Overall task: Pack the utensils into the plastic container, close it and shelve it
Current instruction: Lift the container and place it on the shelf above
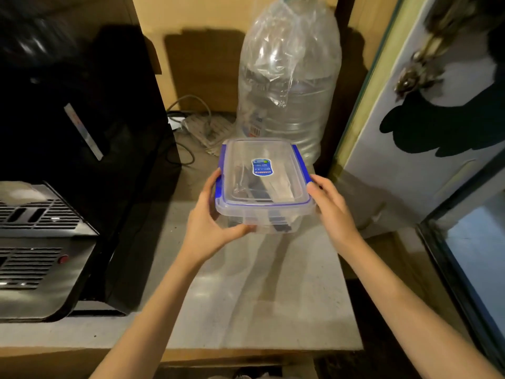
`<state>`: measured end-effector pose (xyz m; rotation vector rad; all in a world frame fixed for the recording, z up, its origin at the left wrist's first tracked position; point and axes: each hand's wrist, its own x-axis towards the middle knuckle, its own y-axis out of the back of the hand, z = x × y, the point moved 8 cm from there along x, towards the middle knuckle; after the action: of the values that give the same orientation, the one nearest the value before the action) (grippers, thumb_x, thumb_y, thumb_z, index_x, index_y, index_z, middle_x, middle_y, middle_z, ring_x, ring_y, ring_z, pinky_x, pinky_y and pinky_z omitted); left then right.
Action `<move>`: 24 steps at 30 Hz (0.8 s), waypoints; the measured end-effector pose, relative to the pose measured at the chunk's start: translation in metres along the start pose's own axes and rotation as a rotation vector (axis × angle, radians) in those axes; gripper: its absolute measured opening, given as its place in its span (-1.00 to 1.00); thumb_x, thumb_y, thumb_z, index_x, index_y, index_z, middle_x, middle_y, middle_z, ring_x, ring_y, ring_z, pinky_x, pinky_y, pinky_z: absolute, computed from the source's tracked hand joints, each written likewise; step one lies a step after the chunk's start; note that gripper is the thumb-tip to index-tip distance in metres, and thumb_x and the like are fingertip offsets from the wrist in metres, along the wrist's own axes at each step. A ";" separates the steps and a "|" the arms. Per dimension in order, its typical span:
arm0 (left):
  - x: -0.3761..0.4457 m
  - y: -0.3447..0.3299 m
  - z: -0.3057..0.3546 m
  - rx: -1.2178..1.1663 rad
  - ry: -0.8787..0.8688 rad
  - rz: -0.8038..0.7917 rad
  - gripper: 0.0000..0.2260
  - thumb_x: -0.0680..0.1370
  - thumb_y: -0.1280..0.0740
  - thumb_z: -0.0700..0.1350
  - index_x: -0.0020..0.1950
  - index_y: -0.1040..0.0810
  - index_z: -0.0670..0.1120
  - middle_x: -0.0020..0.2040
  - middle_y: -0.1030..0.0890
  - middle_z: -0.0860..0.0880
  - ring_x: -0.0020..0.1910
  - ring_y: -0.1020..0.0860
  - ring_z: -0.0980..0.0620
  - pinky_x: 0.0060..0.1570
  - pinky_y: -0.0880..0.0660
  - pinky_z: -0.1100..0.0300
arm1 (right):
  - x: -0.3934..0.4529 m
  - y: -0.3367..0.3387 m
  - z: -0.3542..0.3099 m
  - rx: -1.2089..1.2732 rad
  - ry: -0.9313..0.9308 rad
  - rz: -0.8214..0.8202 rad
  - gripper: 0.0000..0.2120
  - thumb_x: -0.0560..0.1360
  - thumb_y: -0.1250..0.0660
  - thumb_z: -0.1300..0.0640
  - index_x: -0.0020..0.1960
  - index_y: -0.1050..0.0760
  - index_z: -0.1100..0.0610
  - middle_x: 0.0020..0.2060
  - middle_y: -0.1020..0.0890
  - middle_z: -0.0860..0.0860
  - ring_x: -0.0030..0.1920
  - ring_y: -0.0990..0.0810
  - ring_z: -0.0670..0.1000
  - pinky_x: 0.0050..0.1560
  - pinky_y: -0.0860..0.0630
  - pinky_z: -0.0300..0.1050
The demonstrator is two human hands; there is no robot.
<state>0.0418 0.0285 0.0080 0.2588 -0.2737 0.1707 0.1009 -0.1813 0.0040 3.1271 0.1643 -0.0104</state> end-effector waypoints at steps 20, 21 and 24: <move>0.125 0.058 0.299 -0.069 -0.511 0.238 -0.11 0.19 -0.51 0.17 0.44 -0.26 -0.02 0.05 -0.66 0.17 0.09 -0.62 0.19 0.16 -0.55 0.09 | 0.019 -0.001 -0.335 -0.003 0.730 -0.215 -0.60 0.37 -0.33 -0.07 0.21 -0.44 -0.08 0.04 -0.65 -0.18 0.13 -0.60 -0.18 0.10 -0.52 -0.32; 0.131 0.061 0.314 -0.038 -0.538 0.243 -0.08 0.18 -0.46 0.20 0.46 -0.22 -0.03 0.08 -0.65 0.15 0.11 -0.61 0.18 0.18 -0.55 0.07 | 0.021 0.000 -0.348 -0.009 0.749 -0.201 -0.64 0.38 -0.32 -0.08 0.17 -0.45 -0.10 0.04 -0.65 -0.16 0.13 -0.60 -0.16 0.10 -0.53 -0.30; 0.142 0.064 0.358 0.061 -0.647 0.222 -0.13 0.20 -0.43 0.26 0.42 -0.28 -0.06 0.17 -0.62 0.07 0.09 -0.61 0.15 0.08 -0.61 0.11 | 0.021 0.004 -0.387 -0.017 0.803 -0.174 -0.73 0.40 -0.37 -0.12 0.07 -0.49 -0.10 0.02 -0.67 -0.12 0.11 -0.62 -0.11 0.12 -0.53 -0.22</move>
<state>0.0768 0.0095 0.3965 0.3397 -0.9421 0.3135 0.1246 -0.1789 0.3905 2.8807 0.4251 1.2204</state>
